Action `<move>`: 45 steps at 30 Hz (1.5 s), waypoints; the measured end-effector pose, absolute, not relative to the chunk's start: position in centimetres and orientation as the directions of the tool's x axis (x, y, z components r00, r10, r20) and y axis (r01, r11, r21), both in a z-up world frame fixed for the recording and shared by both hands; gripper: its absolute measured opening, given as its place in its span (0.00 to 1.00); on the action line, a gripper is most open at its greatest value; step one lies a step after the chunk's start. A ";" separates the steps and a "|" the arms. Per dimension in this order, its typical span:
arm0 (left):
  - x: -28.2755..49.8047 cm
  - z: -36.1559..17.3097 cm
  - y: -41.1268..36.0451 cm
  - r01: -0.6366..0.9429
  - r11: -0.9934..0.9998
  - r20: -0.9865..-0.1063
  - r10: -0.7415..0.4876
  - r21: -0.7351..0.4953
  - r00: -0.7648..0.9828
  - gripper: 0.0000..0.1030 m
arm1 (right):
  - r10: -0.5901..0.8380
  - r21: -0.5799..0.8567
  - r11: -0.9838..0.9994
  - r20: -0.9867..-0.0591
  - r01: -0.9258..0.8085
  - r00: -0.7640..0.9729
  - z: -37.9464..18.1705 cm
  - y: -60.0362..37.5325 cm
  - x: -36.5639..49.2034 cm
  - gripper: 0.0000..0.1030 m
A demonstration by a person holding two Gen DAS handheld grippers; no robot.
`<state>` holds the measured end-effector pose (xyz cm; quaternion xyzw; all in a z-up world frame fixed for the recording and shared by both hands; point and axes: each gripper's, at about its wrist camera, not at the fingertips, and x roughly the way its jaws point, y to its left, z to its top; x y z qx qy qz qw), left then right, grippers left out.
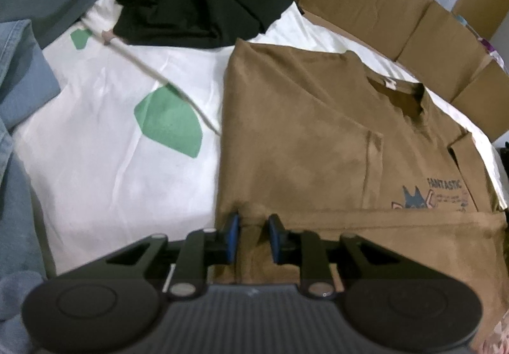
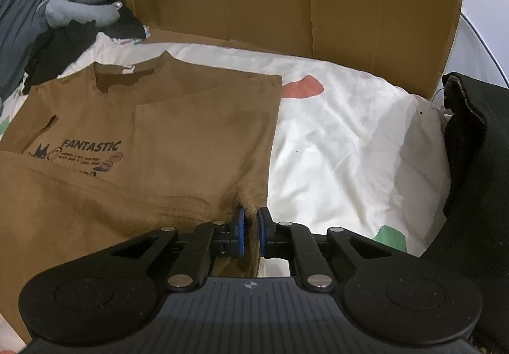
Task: Fold clothes
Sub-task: 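Lift the pinched hem edge up with both grippers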
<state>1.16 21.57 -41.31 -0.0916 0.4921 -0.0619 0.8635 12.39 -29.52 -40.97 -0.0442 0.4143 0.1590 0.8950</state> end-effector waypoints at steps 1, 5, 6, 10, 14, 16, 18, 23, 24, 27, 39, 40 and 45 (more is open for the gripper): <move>1.1 -41.3 21.5 0.015 0.976 -0.839 -0.196 -0.219 0.508 0.22 | 0.247 0.051 0.946 -0.757 -0.322 0.606 -41.1 -29.5 12.4 0.09; 1.1 -41.4 21.4 0.014 0.975 -0.838 -0.197 -0.221 0.509 0.19 | 0.245 0.047 0.945 -0.757 -0.324 0.605 -41.3 -29.4 12.5 0.09; 1.1 -41.4 21.4 0.012 0.975 -0.837 -0.198 -0.223 0.510 0.16 | 0.246 0.046 0.944 -0.757 -0.325 0.605 -41.4 -29.4 12.5 0.09; 0.5 -40.5 21.6 0.012 0.975 -0.823 -0.194 -0.222 0.533 0.05 | 0.252 0.043 0.941 -0.750 -0.335 0.612 -41.0 -29.5 12.2 0.07; -1.1 -38.4 22.0 0.003 0.971 -0.790 -0.195 -0.237 0.582 0.05 | 0.259 0.054 0.945 -0.729 -0.323 0.634 -39.7 -29.9 11.6 0.04; -1.8 -37.5 22.2 -0.004 0.970 -0.777 -0.193 -0.244 0.600 0.05 | 0.267 0.080 0.950 -0.714 -0.303 0.647 -38.9 -30.3 11.3 0.04; -2.6 -36.5 22.4 -0.013 0.967 -0.763 -0.191 -0.253 0.617 0.05 | 0.276 0.107 0.952 -0.700 -0.285 0.658 -38.1 -30.7 11.0 0.04; -2.8 -35.4 22.9 -0.027 0.965 -0.742 -0.183 -0.261 0.645 0.05 | 0.298 0.156 0.952 -0.667 -0.263 0.683 -36.6 -31.1 11.0 0.04; -2.5 -35.5 23.0 -0.030 0.964 -0.742 -0.183 -0.264 0.645 0.05 | 0.299 0.162 0.952 -0.666 -0.260 0.683 -36.7 -31.1 11.2 0.04; -1.4 -36.3 23.2 -0.036 0.963 -0.746 -0.182 -0.266 0.641 0.05 | 0.303 0.172 0.952 -0.667 -0.255 0.681 -37.3 -30.9 12.2 0.04; 0.7 -41.0 22.8 -0.034 0.958 -0.802 -0.219 -0.285 0.556 0.17 | 0.332 0.248 0.943 -0.723 -0.221 0.606 -41.8 -31.0 14.7 0.09; 0.8 -41.1 22.8 -0.028 0.959 -0.804 -0.221 -0.283 0.553 0.17 | 0.340 0.255 0.940 -0.724 -0.226 0.601 -41.8 -30.9 14.8 0.11; 0.9 -41.6 23.1 -0.036 0.952 -0.804 -0.236 -0.304 0.546 0.17 | 0.359 0.251 0.932 -0.739 -0.261 0.570 -42.6 -30.2 15.0 0.28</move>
